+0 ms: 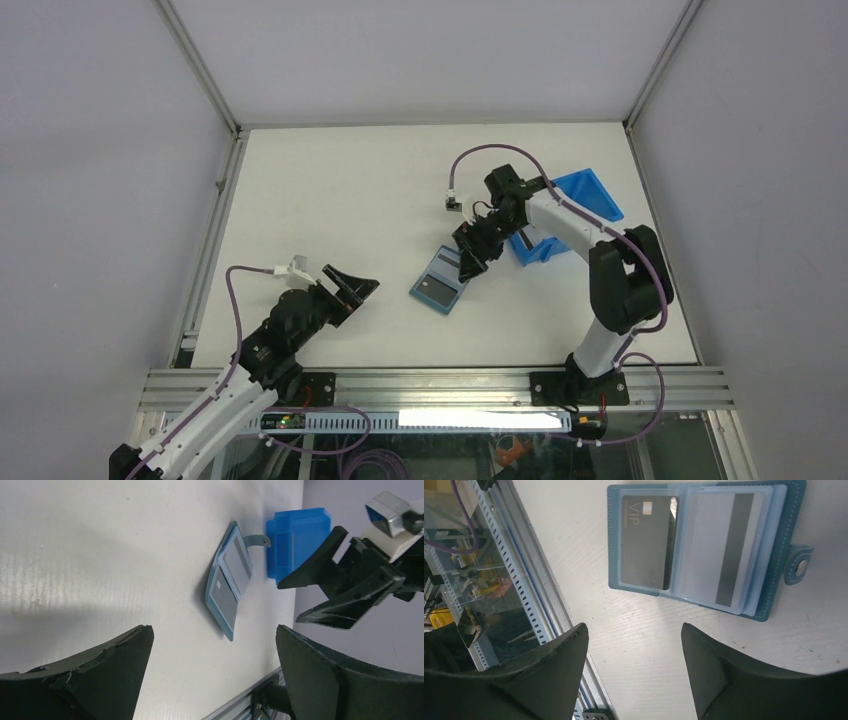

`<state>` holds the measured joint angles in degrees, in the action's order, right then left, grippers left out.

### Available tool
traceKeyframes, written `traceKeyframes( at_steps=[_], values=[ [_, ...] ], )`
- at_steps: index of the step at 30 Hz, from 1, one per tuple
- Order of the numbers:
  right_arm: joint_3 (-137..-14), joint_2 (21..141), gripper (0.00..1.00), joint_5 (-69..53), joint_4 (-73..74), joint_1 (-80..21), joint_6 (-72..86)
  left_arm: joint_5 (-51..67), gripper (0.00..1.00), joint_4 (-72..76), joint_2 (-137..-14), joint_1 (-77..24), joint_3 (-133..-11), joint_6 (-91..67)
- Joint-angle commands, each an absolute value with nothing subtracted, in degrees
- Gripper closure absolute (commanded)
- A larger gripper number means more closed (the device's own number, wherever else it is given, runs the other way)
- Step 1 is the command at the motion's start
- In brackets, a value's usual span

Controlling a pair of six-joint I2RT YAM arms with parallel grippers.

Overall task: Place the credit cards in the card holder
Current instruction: Insert the credit card into the card holder.

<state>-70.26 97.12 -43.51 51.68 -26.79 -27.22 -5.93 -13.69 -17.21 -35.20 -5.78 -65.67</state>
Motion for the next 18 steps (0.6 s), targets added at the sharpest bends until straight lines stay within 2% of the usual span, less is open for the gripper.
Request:
traceKeyframes(
  at_steps=[1,10,15,18],
  values=[
    [-73.21,98.79,0.29,-40.99,50.75,-27.0,-24.94,-4.57,0.03,-9.96,-17.1,-35.25,-7.64,-70.42],
    [-74.27,102.15,0.3,-34.73,49.01,-29.92,-22.18,-0.18,0.18,-4.03,-35.8,-36.49,-10.61,-71.68],
    [-75.56,104.34,0.38,-30.3,47.19,-30.27,-18.49,-0.49,0.29,-2.41,-46.42,-39.34,-14.19,-71.6],
    [-77.01,105.74,0.43,-28.2,46.77,-30.3,-17.01,-0.99,0.32,-0.31,-51.53,-41.38,-15.75,-72.49]
  ],
)
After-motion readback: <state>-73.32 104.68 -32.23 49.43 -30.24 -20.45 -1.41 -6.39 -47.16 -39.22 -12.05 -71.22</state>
